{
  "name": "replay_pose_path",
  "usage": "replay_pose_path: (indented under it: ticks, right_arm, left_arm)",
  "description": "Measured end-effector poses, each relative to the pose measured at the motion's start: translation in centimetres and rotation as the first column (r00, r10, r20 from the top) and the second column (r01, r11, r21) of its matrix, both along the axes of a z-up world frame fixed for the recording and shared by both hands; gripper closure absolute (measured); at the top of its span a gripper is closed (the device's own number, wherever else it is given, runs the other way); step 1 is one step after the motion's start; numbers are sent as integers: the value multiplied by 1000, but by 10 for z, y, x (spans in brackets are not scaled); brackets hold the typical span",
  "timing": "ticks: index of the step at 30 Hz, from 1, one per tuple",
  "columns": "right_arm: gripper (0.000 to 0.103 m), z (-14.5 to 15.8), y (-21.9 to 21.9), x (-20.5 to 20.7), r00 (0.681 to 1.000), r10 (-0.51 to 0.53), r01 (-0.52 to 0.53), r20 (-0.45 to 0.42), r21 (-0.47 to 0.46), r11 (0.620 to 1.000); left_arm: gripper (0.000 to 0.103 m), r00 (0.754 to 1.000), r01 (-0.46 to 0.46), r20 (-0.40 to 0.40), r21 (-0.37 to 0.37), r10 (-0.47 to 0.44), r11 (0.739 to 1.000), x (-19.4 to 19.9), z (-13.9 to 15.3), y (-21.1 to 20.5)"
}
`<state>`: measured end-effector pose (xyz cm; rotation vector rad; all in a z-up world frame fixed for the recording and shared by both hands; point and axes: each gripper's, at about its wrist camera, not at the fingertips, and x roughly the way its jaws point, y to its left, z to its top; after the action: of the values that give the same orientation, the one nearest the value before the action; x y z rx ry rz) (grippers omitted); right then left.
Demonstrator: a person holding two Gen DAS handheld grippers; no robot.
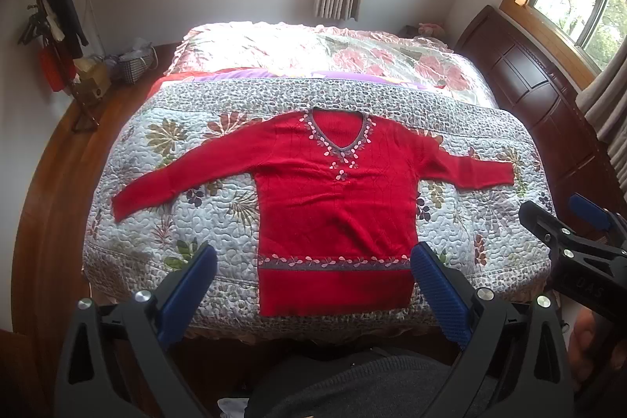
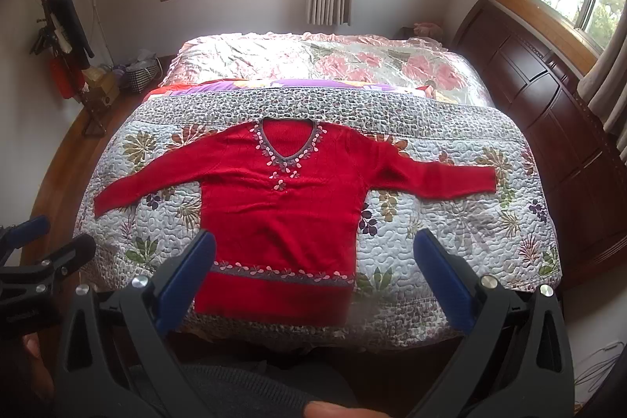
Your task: Fold small clothes
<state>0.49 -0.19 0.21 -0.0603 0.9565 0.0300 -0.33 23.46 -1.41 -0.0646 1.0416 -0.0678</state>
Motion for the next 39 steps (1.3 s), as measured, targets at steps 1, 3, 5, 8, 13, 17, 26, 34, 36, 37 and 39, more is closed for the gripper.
replay_pose_path:
  ticks: [1,3,5,8,13,17,26,34,36,37,39]
  right_arm:
    - [3,0,0,0,1000,0,0,-1,0,1000]
    - [3,-1,-1,3,1000,-1,1,-4,1,1000]
    - [3,-2,2,0,1000,-4,4,-2,0,1000]
    - [3,-3,2,0,1000,-3,3,-1,0,1000]
    - [3,-3,2,0,1000,-4,4,-3,0,1000]
    - [3,-4,4,2,1000,-5,5,-7,0,1000]
    - [3,-6,3,3,1000,-5,5,-7,1,1000]
    - [3,-10,7,8,1000,-2,2,-18,-1,1000]
    - [3,-11,8,9,1000,-1,1,-20,0,1000]
    - [3,-11,8,9,1000,-2,2,-17,0,1000]
    - [3,-10,8,9,1000,-2,2,-19,0,1000]
  left_arm:
    - [4,1000,0,-2,-1,0,1000,1,0,0]
    - [4,1000,-1,-4,-3,1,1000,1,0,2]
    - [4,1000,0,-4,-3,0,1000,1,-1,1]
    - [4,1000,0,-4,-3,0,1000,2,-1,1]
    - [4,1000,2,-8,-5,-2,1000,5,-1,2]
    - [4,1000,7,-13,-5,-7,1000,7,-2,0]
    - [4,1000,8,-14,-5,-8,1000,10,-1,0]
    - [4,1000,6,-22,-7,-6,1000,14,-1,3]
    - [4,1000,5,-22,-8,-5,1000,14,-1,4]
    - [4,1000,5,-23,-7,-5,1000,15,-1,4]
    - [4,1000,6,-22,-8,-6,1000,14,-2,4]
